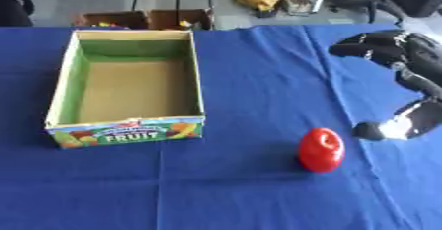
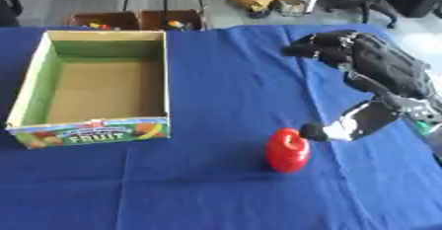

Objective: Pick up objects on the table and place them in the box.

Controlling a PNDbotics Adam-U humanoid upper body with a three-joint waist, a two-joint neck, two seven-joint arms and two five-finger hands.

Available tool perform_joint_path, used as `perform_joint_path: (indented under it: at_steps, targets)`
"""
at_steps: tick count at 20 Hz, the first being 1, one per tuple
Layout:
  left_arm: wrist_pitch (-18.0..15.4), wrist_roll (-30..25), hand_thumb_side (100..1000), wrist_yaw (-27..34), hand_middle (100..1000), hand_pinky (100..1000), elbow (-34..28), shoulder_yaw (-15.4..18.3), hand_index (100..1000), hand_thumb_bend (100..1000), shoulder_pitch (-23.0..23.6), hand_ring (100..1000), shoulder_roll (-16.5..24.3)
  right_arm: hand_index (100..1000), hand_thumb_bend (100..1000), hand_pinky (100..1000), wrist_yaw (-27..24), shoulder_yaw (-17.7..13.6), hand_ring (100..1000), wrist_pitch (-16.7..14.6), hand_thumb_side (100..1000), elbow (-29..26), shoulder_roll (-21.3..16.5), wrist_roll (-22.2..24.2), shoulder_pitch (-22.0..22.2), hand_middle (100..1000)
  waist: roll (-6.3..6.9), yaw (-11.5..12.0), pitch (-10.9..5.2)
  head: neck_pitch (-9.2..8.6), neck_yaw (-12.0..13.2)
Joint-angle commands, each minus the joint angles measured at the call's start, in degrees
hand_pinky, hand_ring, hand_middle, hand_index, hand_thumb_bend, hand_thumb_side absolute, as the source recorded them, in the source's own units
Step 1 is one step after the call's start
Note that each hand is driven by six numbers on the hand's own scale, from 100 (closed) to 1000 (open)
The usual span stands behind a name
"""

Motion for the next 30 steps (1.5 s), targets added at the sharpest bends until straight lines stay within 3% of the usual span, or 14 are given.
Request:
perform_joint_path:
  at_steps: [1, 5, 8, 10, 12, 15, 23, 30]
  targets:
    - [0.1, -0.2, 935, 0.3, 764, 710, -1.1, -0.3, 914, 100, -0.5, 694, 0.5, 945, 646, 570, 1.7, 0.4, 670, 0.5, 1000, 1.4, -0.8, 2.7, -1.0, 775, 0.05, 0.0, -1.01, -0.61, -0.3]
    - [0.3, -0.3, 935, 0.3, 764, 710, -1.1, -0.3, 914, 100, -0.5, 694, 0.3, 952, 668, 559, 4.7, 2.3, 691, 1.1, 1000, 4.5, 0.2, 6.2, -1.9, 782, 0.02, 0.2, -0.95, -0.61, -0.6]
    - [0.3, -0.3, 935, 0.2, 764, 710, -1.1, -0.3, 914, 100, -0.5, 693, 0.2, 963, 657, 572, 5.8, 3.2, 711, 1.9, 938, 6.1, 1.5, 8.8, -2.8, 788, 0.02, 0.3, -0.94, -0.58, -0.7]
    - [0.4, -0.3, 936, 0.2, 764, 710, -1.1, -0.3, 914, 100, -0.5, 693, 0.2, 983, 629, 578, 5.6, 3.8, 716, 2.1, 764, 6.4, 2.7, 10.6, -3.1, 773, 0.02, 0.3, -0.89, -0.62, -0.7]
    - [0.5, -0.3, 936, 0.2, 764, 710, -1.1, -0.3, 914, 100, -0.6, 693, 0.1, 993, 674, 586, 5.0, 4.5, 719, 2.3, 640, 7.0, 3.8, 12.3, -3.4, 771, 0.03, 0.3, -0.83, -0.59, -0.8]
    - [0.6, -0.4, 937, 0.2, 764, 710, -1.1, -0.3, 914, 100, -0.6, 693, 0.0, 995, 716, 582, 3.8, 5.5, 715, 2.4, 539, 8.4, 4.7, 15.0, -4.0, 764, 0.04, 0.3, -0.8, -0.47, -0.9]
    - [0.6, -0.4, 937, 0.1, 764, 711, -1.1, -0.3, 913, 100, -0.6, 693, 0.0, 986, 735, 561, 1.5, 5.7, 712, 2.8, 521, 9.9, 6.2, 22.1, -4.5, 762, 0.03, 0.2, -0.69, -0.27, -0.9]
    - [0.6, -0.6, 936, 0.1, 763, 710, -1.1, -0.3, 912, 100, -0.6, 691, 0.0, 951, 708, 460, -1.0, 4.9, 624, 4.3, 480, 8.8, 6.3, 28.5, -4.6, 733, 0.18, 0.1, -0.56, -0.23, -0.9]
